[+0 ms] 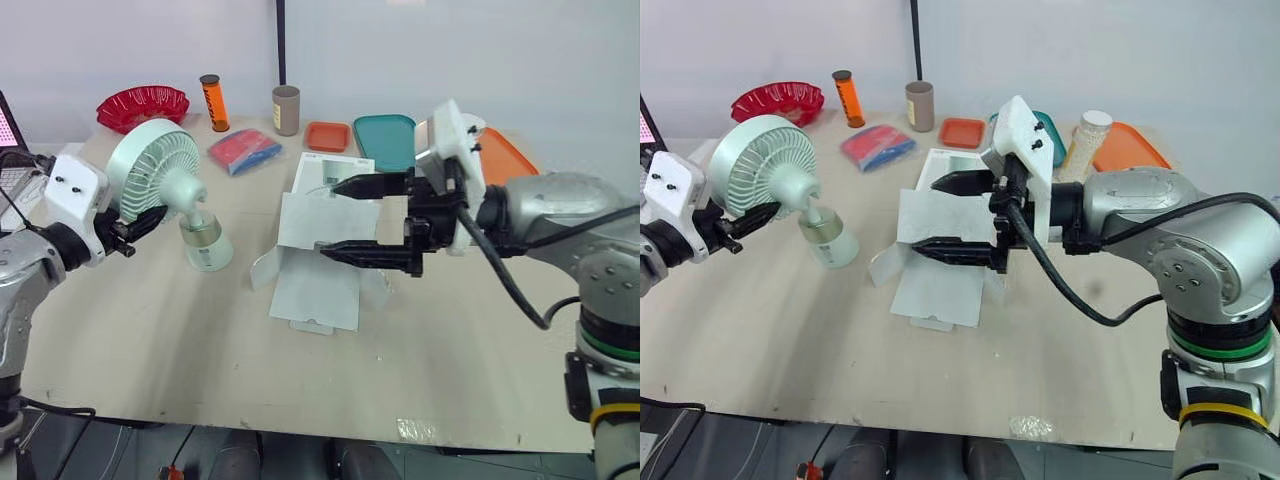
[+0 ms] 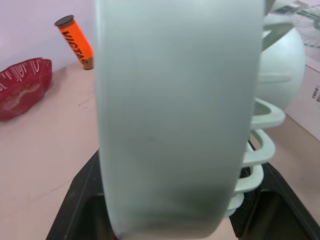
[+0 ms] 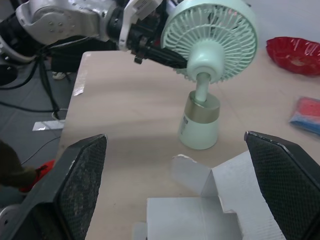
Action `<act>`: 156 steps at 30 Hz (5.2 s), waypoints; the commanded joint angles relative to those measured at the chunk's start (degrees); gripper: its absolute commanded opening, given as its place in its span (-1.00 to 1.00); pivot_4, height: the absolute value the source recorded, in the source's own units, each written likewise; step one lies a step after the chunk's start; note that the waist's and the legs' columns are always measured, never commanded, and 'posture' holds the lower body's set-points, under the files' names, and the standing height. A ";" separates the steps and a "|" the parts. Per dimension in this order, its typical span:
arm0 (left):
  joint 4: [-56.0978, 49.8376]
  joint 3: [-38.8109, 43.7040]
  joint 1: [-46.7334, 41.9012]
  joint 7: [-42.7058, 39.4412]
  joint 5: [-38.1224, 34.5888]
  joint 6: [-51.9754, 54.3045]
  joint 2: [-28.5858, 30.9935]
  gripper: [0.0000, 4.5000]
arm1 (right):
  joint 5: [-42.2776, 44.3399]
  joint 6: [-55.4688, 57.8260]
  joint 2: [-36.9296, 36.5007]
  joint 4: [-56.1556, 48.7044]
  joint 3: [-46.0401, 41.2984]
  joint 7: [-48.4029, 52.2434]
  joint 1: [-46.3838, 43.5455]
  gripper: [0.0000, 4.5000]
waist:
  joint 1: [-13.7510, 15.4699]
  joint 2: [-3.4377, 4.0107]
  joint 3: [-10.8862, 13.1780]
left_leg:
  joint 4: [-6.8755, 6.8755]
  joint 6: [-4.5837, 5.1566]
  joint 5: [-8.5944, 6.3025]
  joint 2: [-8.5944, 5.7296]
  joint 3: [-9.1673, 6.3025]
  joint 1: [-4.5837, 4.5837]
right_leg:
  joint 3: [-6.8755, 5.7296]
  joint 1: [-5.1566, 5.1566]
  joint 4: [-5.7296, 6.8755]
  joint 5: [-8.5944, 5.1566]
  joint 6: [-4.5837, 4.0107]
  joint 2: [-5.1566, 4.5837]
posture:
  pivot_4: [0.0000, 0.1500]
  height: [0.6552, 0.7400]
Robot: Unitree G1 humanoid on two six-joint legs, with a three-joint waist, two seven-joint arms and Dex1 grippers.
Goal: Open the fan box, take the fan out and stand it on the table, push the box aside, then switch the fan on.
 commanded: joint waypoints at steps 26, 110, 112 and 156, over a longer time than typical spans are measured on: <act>1.81 -3.49 -7.40 5.22 -1.42 6.34 -10.10 -0.10 | -6.32 0.81 3.87 1.41 0.40 -4.04 -1.77 1.00 | 1.04 0.04 -0.03 | 0.01 -0.09 0.07 -0.08 -0.05 0.05 | -0.12 0.18 0.00 -0.01 0.09 -0.09 | 1.00 1.00; 1.00 1.04 -8.00 9.11 -5.19 11.20 -9.03 0.99 | -4.71 2.33 3.82 -0.61 -0.47 -4.81 0.11 1.00 | 0.71 0.00 0.01 | -0.15 -0.08 0.08 0.00 -0.01 -0.26 | -0.14 -0.08 -0.31 -0.06 0.11 -0.07 | 1.00 1.00; 0.38 1.87 -7.31 9.28 -5.69 11.77 -8.87 0.99 | -4.65 2.31 3.82 -0.57 -0.49 -4.72 0.08 1.00 | 0.71 0.00 0.01 | -0.15 -0.08 0.08 0.00 -0.01 -0.26 | -0.14 -0.08 -0.31 -0.06 0.11 -0.07 | 1.00 1.00; -7.70 8.06 -3.18 13.81 -12.53 18.64 -7.09 0.99 | -5.06 1.79 5.20 -0.57 -0.14 -4.45 0.55 1.00 | 0.63 -0.01 0.01 | -0.16 -0.08 0.08 0.03 0.01 -0.25 | -0.12 -0.08 -0.32 -0.05 0.10 -0.05 | 1.00 1.00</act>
